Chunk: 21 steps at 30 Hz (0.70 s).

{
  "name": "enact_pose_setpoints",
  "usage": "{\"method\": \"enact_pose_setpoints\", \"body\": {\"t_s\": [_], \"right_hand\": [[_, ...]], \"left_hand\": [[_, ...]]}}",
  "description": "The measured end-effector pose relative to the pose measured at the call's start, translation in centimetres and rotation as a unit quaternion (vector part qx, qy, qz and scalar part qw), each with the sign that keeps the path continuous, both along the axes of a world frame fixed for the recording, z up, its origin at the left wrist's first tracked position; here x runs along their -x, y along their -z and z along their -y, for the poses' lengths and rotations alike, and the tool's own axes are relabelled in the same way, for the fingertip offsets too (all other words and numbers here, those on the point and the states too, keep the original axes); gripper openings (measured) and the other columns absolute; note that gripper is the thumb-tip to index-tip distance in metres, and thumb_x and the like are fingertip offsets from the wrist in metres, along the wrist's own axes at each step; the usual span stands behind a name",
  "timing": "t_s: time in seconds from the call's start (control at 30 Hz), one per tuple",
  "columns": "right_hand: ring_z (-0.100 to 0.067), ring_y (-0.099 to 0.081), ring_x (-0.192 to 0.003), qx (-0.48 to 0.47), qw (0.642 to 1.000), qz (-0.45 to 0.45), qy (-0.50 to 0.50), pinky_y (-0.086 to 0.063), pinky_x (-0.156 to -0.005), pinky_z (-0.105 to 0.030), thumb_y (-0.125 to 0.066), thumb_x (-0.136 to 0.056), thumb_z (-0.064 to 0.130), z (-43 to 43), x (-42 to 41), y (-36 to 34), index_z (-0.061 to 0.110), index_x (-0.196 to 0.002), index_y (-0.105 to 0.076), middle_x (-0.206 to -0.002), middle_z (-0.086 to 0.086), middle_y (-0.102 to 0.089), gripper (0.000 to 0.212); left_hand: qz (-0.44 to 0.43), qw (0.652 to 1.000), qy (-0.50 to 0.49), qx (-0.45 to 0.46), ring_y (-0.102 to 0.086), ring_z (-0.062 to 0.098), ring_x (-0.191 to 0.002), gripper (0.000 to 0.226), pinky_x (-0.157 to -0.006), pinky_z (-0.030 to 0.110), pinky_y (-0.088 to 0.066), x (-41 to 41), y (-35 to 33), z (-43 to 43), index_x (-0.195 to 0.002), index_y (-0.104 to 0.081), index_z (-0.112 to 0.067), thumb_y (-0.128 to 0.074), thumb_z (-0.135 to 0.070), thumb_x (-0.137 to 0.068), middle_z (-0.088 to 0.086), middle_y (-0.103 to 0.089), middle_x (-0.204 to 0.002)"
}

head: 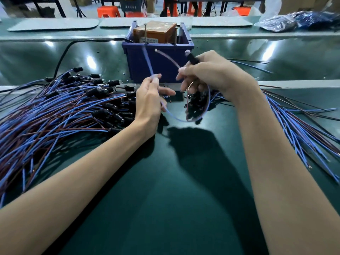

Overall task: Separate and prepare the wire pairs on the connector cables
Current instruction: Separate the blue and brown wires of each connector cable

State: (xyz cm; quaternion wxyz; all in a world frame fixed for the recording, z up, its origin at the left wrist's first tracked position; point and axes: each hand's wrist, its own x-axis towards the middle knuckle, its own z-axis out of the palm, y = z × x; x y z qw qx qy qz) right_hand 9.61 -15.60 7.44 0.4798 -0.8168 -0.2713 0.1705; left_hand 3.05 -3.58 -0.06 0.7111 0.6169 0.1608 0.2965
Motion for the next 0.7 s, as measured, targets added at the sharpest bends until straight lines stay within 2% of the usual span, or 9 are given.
{"method": "enact_pose_setpoints", "body": {"t_s": [0.07,0.13,0.2,0.27,0.33,0.4,0.5,0.6,0.7], "right_hand": [[-0.005,-0.063,-0.051,0.061,0.995,-0.001,-0.076,-0.041,-0.045,-0.010,-0.055,-0.097,0.025,0.1,0.7,-0.4,0.006,-0.087,-0.067,-0.065,-0.002,-0.073,0.024],[-0.004,-0.066,-0.060,0.101,0.991,0.026,-0.087,-0.044,-0.052,-0.009,-0.055,-0.097,0.035,0.1,1.1,-0.8,0.008,-0.088,-0.069,-0.075,-0.001,-0.075,0.032],[-0.004,-0.065,-0.071,0.148,0.983,0.094,-0.052,-0.045,-0.063,-0.014,-0.052,-0.096,0.045,0.2,1.0,-1.5,0.012,-0.092,-0.071,-0.082,0.002,-0.074,0.038],[-0.011,-0.063,-0.088,0.202,0.968,0.151,0.008,-0.045,-0.079,-0.027,-0.047,-0.094,0.056,0.8,0.6,-2.2,0.015,-0.103,-0.069,-0.087,0.002,-0.071,0.047],[-0.018,-0.060,-0.098,0.226,0.959,0.155,0.066,-0.044,-0.089,-0.036,-0.043,-0.092,0.063,1.8,0.1,-2.7,0.013,-0.114,-0.064,-0.088,0.001,-0.068,0.058],[-0.020,-0.061,-0.095,0.212,0.959,0.147,0.117,-0.045,-0.095,-0.040,-0.044,-0.092,0.062,2.6,-0.4,-3.0,0.010,-0.114,-0.063,-0.082,0.001,-0.067,0.059],[-0.024,-0.066,-0.098,0.152,0.956,0.143,0.208,-0.048,-0.098,-0.043,-0.049,-0.095,0.052,3.3,-1.1,-3.1,0.007,-0.112,-0.063,-0.090,-0.008,-0.071,0.050],[-0.029,-0.059,-0.115,0.156,0.935,0.175,0.264,-0.043,-0.103,-0.036,-0.050,-0.098,0.041,3.3,-1.2,-2.9,0.002,-0.121,-0.058,-0.120,-0.019,-0.063,0.046],[-0.032,-0.044,-0.127,0.190,0.920,0.211,0.271,-0.031,-0.110,-0.035,-0.046,-0.100,0.038,2.8,-0.9,-2.8,-0.002,-0.129,-0.051,-0.138,-0.023,-0.045,0.050]], "left_hand": [[0.015,1.000,-0.004,0.018,-0.041,0.009,-0.034,0.030,-0.039,0.019,-0.035,0.1,-0.2,0.0,-0.125,-0.044,-0.005,-0.035,-0.024,-0.103,-0.004,-0.067,-0.060],[0.016,1.000,-0.014,0.006,-0.043,0.008,-0.036,0.040,-0.043,0.017,-0.037,0.1,-0.1,0.0,-0.138,-0.032,-0.008,-0.039,-0.024,-0.102,-0.004,-0.068,-0.068],[0.008,0.999,-0.033,-0.026,-0.044,0.005,-0.038,0.050,-0.047,0.017,-0.040,0.1,0.1,0.2,-0.145,-0.022,-0.011,-0.043,-0.011,-0.099,-0.003,-0.063,-0.077],[-0.005,0.997,-0.057,-0.059,-0.046,0.003,-0.040,0.057,-0.052,0.018,-0.043,-0.1,0.3,0.2,-0.146,-0.019,-0.011,-0.040,0.001,-0.094,-0.004,-0.056,-0.082],[-0.023,0.993,-0.079,-0.083,-0.051,0.005,-0.051,0.060,-0.056,0.015,-0.045,-0.1,0.5,0.0,-0.146,-0.021,-0.012,-0.038,0.004,-0.091,-0.004,-0.050,-0.091],[-0.030,0.990,-0.099,-0.095,-0.052,0.010,-0.068,0.062,-0.062,0.009,-0.043,-0.1,0.6,-0.1,-0.145,-0.021,-0.012,-0.040,0.003,-0.088,0.001,-0.045,-0.106],[-0.024,0.981,-0.143,-0.132,-0.050,-0.007,-0.069,0.068,-0.069,0.007,-0.042,0.0,0.7,0.0,-0.145,-0.019,-0.011,-0.046,0.003,-0.084,0.004,-0.033,-0.118],[-0.009,0.980,-0.139,-0.145,-0.050,-0.006,-0.063,0.075,-0.077,0.019,-0.049,0.1,0.7,0.2,-0.145,-0.017,-0.012,-0.053,0.003,-0.080,0.002,-0.033,-0.115],[-0.031,0.985,-0.094,-0.144,-0.054,-0.001,-0.064,0.076,-0.074,0.026,-0.051,0.4,0.6,0.4,-0.142,-0.027,-0.013,-0.064,0.000,-0.076,-0.005,-0.057,-0.096]]}}
